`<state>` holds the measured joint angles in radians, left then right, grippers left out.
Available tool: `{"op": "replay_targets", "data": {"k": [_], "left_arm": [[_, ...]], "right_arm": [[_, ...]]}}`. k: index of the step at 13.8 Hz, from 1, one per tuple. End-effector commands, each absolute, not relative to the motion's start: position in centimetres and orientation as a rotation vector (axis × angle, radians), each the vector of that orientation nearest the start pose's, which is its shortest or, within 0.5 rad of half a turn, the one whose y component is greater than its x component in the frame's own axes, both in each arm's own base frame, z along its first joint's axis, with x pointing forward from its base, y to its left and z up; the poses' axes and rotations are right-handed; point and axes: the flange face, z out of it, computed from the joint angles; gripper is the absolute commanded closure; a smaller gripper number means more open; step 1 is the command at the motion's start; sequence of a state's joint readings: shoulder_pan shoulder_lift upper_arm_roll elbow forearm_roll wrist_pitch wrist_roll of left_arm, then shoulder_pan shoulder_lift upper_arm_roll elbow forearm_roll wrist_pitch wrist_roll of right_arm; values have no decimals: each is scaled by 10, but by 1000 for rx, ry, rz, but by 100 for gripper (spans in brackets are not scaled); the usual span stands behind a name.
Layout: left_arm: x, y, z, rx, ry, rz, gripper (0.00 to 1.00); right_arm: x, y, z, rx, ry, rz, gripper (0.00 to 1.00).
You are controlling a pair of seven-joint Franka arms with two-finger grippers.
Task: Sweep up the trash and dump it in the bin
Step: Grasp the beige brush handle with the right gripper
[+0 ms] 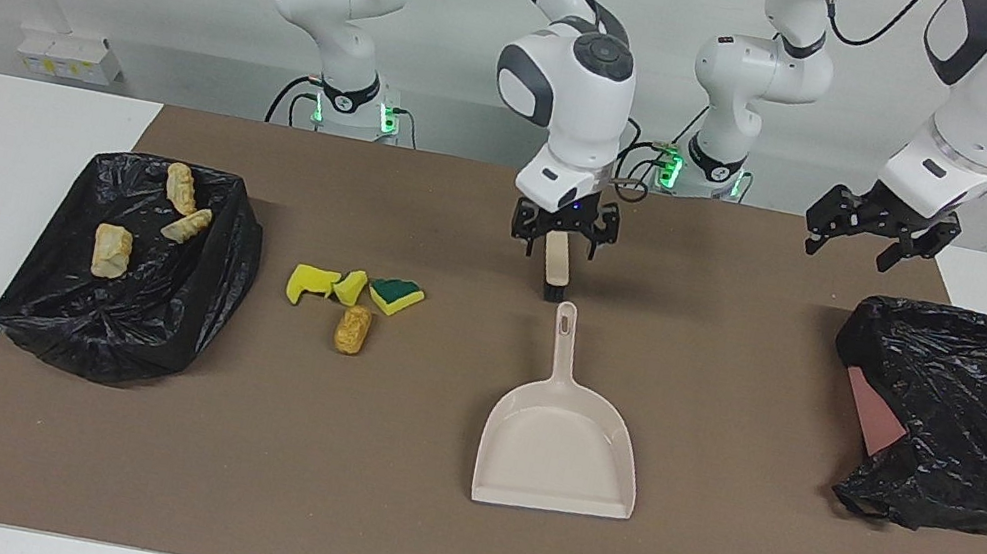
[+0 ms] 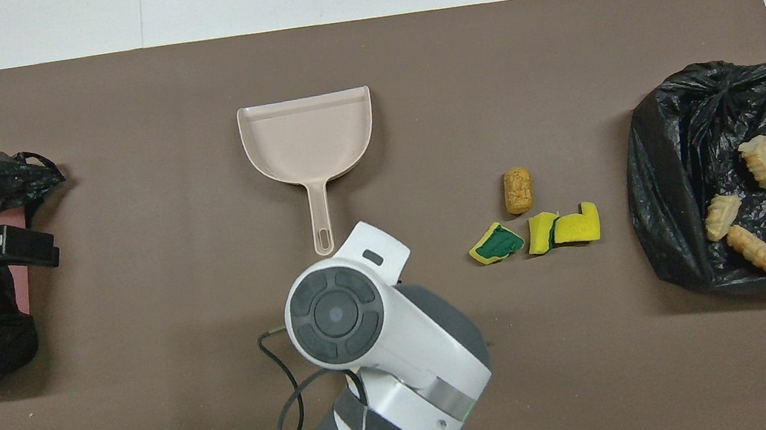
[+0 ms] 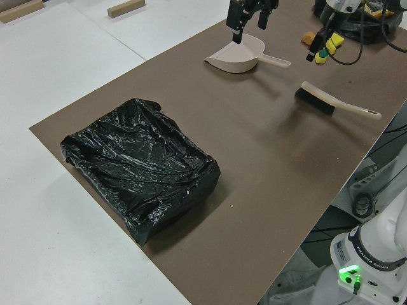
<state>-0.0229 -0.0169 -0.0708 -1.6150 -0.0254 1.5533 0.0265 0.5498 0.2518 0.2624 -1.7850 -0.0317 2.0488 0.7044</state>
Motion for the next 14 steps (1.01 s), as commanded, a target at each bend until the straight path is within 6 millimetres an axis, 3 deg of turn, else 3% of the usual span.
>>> {"op": "replay_targets", "data": {"k": [1,4,6,10,14], "left_arm": [[543,-51,616,-3141,198,78,0],[544,-51,615,-3141,198,80,0],[544,-51,615,-3141,198,80,0],[544,-51,615,-3141,198,80,0],[543,-51,615,-3141,200,82,0]], "right_arm": [[382,434,393,-3066,-163,112,0],[333,429,356,-3062,-154,156,0],[315,430,337,-3046,-136,187,0],[294,431,338,-3054,-164,194,0],[284,434,337,-3049,-170,213,69]]}}
